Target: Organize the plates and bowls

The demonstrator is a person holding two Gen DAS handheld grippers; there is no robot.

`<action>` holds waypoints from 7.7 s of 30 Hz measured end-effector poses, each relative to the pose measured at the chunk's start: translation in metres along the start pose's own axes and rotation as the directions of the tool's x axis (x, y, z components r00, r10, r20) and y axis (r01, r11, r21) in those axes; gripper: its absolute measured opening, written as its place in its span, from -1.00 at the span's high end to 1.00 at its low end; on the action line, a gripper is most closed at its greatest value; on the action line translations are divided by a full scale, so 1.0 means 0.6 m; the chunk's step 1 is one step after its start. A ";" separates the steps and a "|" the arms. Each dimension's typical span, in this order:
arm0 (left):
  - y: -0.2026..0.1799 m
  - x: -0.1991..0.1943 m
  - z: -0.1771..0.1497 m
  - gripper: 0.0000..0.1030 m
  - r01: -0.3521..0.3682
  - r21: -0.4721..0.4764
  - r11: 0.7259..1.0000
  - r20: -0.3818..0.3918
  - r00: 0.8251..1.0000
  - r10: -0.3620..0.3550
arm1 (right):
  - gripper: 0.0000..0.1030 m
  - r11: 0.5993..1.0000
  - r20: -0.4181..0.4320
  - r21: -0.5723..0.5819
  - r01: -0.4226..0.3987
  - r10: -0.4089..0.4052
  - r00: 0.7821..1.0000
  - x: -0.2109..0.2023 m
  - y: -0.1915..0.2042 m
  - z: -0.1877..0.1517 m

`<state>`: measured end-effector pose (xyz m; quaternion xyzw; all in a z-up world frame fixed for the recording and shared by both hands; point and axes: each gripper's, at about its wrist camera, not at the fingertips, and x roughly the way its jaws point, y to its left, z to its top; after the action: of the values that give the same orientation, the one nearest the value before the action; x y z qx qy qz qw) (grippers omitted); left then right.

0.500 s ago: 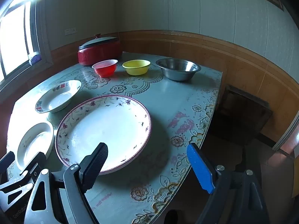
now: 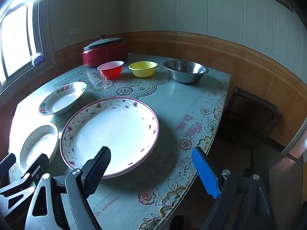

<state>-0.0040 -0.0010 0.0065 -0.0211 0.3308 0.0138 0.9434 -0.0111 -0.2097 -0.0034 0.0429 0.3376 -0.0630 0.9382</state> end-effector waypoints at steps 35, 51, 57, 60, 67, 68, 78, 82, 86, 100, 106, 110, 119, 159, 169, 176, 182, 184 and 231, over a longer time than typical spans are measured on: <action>0.006 0.000 -0.007 -0.99 0.012 -0.005 1.000 -0.011 1.000 -0.012 | -0.71 1.000 0.019 -0.015 -0.018 0.019 1.000 -0.012 0.009 0.002; 0.005 -0.003 -0.008 -0.99 0.021 -0.009 1.000 -0.011 1.000 -0.021 | -0.71 1.000 0.023 -0.011 -0.019 0.020 1.000 -0.016 0.007 0.003; 0.002 -0.002 -0.008 -0.99 0.025 -0.005 1.000 -0.013 1.000 -0.025 | -0.71 1.000 0.023 -0.008 -0.018 0.018 1.000 -0.016 0.006 0.002; 0.002 -0.001 -0.009 -0.99 0.027 -0.004 1.000 -0.012 1.000 -0.027 | -0.71 1.000 0.023 -0.006 -0.017 0.017 1.000 -0.017 0.004 0.000; 0.001 -0.003 -0.009 -0.99 0.033 -0.006 0.999 -0.014 0.999 -0.033 | -0.71 1.000 0.022 -0.004 -0.017 0.018 1.000 -0.016 0.003 -0.001; 0.001 -0.003 -0.009 -0.99 0.033 -0.006 0.999 -0.015 0.999 -0.034 | -0.71 1.000 0.022 -0.004 -0.018 0.018 1.000 -0.017 0.003 -0.001; -0.006 -0.003 -0.014 -0.99 0.073 0.016 0.997 -0.018 0.997 -0.073 | -0.71 1.000 0.018 -0.001 -0.014 0.014 1.000 -0.014 -0.004 0.000; -0.012 -0.001 -0.020 -0.99 0.165 0.020 0.986 -0.037 0.986 -0.164 | -0.71 1.000 0.006 0.008 -0.008 0.008 1.000 -0.007 -0.014 0.002; -0.019 0.003 -0.023 -0.99 0.183 0.021 0.983 -0.057 0.982 -0.181 | -0.71 1.000 -0.010 -0.009 -0.016 0.016 1.000 0.003 -0.020 0.007; -0.039 0.016 -0.017 -0.99 0.168 -0.020 0.986 -0.073 0.983 -0.169 | -0.71 0.985 0.063 -0.168 0.031 -0.020 0.998 0.033 -0.055 0.057; -0.068 0.033 -0.006 -0.99 0.127 -0.039 0.991 -0.076 0.989 -0.130 | -0.71 0.983 0.070 -0.182 0.024 -0.011 0.997 0.071 -0.096 0.094; -0.077 0.044 0.004 -0.99 0.088 -0.090 0.992 -0.069 0.993 -0.094 | -0.71 0.981 0.069 -0.194 0.013 0.000 0.998 0.101 -0.123 0.123; -0.103 0.078 0.006 -0.99 -0.008 -0.179 0.984 -0.109 0.994 -0.012 | -0.71 0.970 0.064 -0.242 -0.027 0.044 0.997 0.162 -0.166 0.172; -0.097 0.119 -0.019 0.50 -0.207 -0.296 0.932 -0.255 0.958 0.132 | 0.52 0.601 -0.458 -0.414 -0.683 0.511 0.727 0.321 -0.008 0.167; -0.107 0.134 -0.004 0.48 -0.212 -0.177 0.961 -0.258 0.952 0.163 | 0.50 0.615 -0.468 -0.428 -0.663 0.476 0.744 0.315 -0.010 0.170; -0.123 0.152 0.012 0.48 -0.176 -0.088 0.980 -0.234 0.960 0.151 | 0.49 0.671 -0.454 -0.404 -0.622 0.444 0.773 0.315 -0.035 0.175; -0.139 0.169 0.024 0.48 -0.136 -0.032 0.990 -0.202 0.971 0.127 | 0.46 0.735 -0.425 -0.365 -0.571 0.414 0.805 0.318 -0.067 0.180; -0.140 0.174 0.030 0.49 -0.126 -0.043 0.991 -0.205 0.972 0.115 | 0.43 0.754 -0.415 -0.355 -0.553 0.403 0.816 0.320 -0.075 0.182; -0.169 0.052 -0.037 0.80 -0.360 -0.405 0.840 -0.200 0.932 0.303 | 0.74 0.191 -0.622 -0.610 -0.769 0.486 0.614 0.346 0.050 0.214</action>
<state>0.0102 -0.1031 -0.0272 -0.1745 0.3775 0.2488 0.8747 0.2329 -0.2142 -0.0363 -0.2714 0.4057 0.5102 0.7081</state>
